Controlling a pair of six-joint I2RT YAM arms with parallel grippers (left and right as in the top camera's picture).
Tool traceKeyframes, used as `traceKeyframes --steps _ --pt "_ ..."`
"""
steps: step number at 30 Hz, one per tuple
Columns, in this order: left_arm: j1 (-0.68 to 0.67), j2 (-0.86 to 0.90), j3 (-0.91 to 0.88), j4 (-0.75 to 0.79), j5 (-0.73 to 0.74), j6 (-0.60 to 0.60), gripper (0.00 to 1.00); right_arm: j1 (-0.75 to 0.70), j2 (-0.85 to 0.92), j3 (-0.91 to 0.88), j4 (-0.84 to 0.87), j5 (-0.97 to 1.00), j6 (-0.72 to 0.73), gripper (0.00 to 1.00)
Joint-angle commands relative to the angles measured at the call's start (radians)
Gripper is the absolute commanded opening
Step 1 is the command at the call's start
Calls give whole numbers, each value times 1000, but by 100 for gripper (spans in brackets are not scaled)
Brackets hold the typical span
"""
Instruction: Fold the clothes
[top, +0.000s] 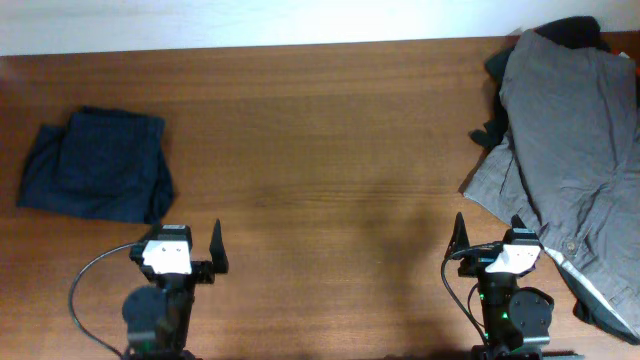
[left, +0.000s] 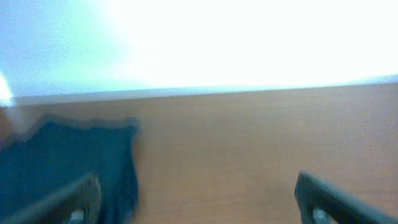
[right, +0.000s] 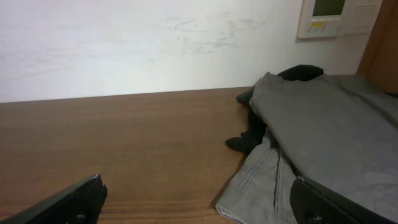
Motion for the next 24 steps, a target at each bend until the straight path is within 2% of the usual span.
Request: traceKeyframes --steps 1,5,11,16,24 --pt "20 -79 -110 218 1 -2 99 -6 -8 -5 -6 16 11 99" --pt "42 -109 -108 221 0 -2 99 -6 -8 -5 -6 16 11 99" --pt "51 -161 -108 100 8 -2 99 -6 -8 -5 -6 16 11 99" --pt "51 -256 -108 -142 0 -2 99 -6 -8 -5 -6 16 11 99" --pt "34 -283 -108 -139 10 -2 99 -6 -8 -5 -6 16 11 99"
